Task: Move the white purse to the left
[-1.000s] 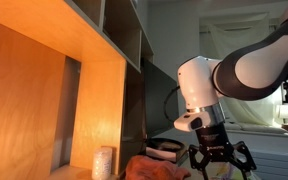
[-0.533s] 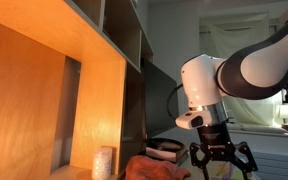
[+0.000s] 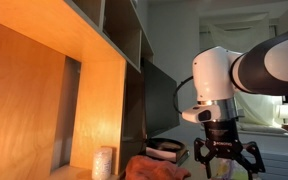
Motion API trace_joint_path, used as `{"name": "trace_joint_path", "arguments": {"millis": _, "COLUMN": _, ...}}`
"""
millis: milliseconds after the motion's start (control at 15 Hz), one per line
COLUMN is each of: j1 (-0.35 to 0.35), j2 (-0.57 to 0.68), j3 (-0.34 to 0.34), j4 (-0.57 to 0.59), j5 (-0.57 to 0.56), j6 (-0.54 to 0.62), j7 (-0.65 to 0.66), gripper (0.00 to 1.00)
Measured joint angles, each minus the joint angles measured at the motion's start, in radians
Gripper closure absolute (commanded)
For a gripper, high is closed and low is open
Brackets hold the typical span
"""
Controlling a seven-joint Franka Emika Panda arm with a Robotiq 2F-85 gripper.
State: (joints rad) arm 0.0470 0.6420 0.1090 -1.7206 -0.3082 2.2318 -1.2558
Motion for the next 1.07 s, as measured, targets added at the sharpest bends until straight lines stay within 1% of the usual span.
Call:
{"name": "trace_joint_path", "arguments": {"millis": 200, "j1": 0.000, "j2": -0.023, "j3": 0.000, "j4": -0.030, "j5": 0.000, "j6": 0.008, "j7": 0.026, "gripper": 0.00}}
{"name": "trace_joint_path", "arguments": {"millis": 533, "j1": -0.002, "j2": -0.039, "j3": -0.003, "j4": -0.050, "j5": 0.000, "j6": 0.012, "j7": 0.066, "gripper": 0.00}}
{"name": "trace_joint_path", "arguments": {"millis": 1067, "j1": -0.011, "j2": -0.045, "j3": -0.005, "j4": -0.053, "j5": 0.000, "j6": 0.013, "j7": 0.071, "gripper": 0.00}}
